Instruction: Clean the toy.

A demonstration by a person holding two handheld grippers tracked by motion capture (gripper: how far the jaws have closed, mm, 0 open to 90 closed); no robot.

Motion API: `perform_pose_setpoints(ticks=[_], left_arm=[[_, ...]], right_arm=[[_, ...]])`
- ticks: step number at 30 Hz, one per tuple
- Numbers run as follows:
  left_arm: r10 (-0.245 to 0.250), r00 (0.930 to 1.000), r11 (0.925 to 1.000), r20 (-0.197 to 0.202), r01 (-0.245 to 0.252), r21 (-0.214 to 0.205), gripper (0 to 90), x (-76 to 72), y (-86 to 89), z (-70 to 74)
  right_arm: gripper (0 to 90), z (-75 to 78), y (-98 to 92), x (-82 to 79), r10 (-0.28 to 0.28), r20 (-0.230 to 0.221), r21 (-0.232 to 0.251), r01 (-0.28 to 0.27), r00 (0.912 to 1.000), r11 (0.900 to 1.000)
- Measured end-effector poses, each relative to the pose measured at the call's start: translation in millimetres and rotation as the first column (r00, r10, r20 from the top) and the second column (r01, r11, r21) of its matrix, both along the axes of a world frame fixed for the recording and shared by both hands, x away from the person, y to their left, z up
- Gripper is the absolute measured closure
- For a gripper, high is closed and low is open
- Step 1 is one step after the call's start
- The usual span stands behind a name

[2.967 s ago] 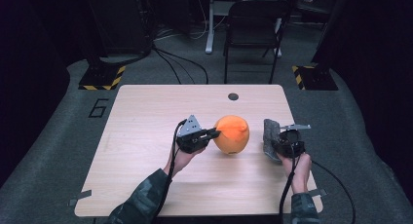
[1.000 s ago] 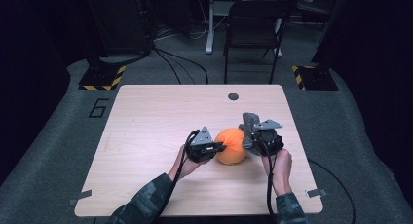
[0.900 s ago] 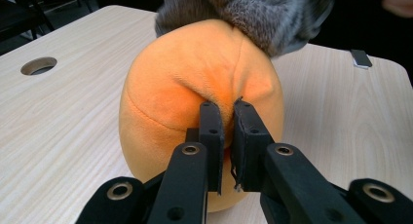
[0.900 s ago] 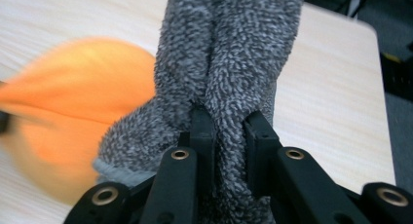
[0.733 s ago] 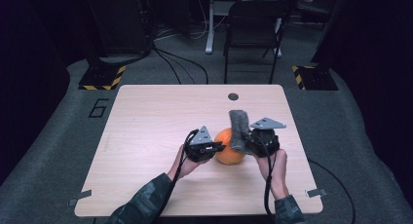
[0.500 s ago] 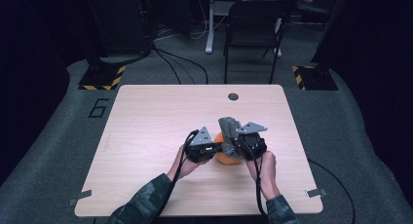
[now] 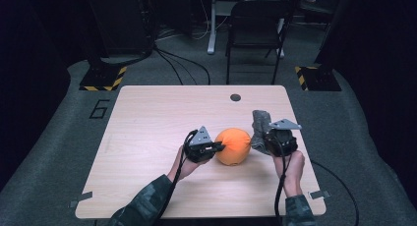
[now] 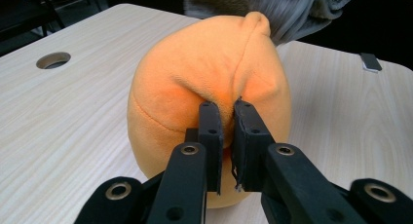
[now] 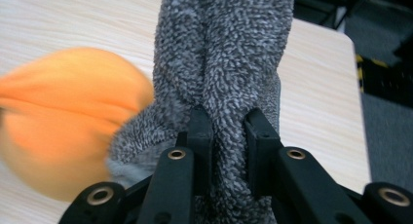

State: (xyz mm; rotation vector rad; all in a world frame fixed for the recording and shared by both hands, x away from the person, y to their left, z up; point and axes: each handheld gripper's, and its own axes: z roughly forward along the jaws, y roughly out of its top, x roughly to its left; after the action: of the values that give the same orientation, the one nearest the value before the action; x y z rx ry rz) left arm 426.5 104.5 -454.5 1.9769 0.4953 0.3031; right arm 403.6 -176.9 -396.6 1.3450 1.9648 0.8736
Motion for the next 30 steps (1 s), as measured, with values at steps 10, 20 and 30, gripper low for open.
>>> perform_pose_setpoints(ticks=[10, 20, 30], left_arm=[[0.085, 0.9962, 0.9964, -0.02, -0.085, 0.005, 81.1, 8.9, 6.7, 3.7], [0.224, 0.9706, 0.974, -0.087, -0.226, -0.014, 75.0, 33.7, 23.9, -2.0], [0.409, 0.9045, 0.9091, -0.121, -0.415, -0.031, 40.7, 55.7, 43.7, -6.4]], right_arm=[[75.3, -38.5, -18.9, 12.9, -0.055, -0.123, -0.016, 0.053, 0.991, 0.9985], [59.5, -74.5, -21.6, 26.9, -0.067, -0.221, -0.044, 0.059, 0.9729, 0.9973], [23.5, -70.2, -13.8, 24.4, -0.073, -0.196, -0.045, 0.066, 0.9778, 0.9968]])
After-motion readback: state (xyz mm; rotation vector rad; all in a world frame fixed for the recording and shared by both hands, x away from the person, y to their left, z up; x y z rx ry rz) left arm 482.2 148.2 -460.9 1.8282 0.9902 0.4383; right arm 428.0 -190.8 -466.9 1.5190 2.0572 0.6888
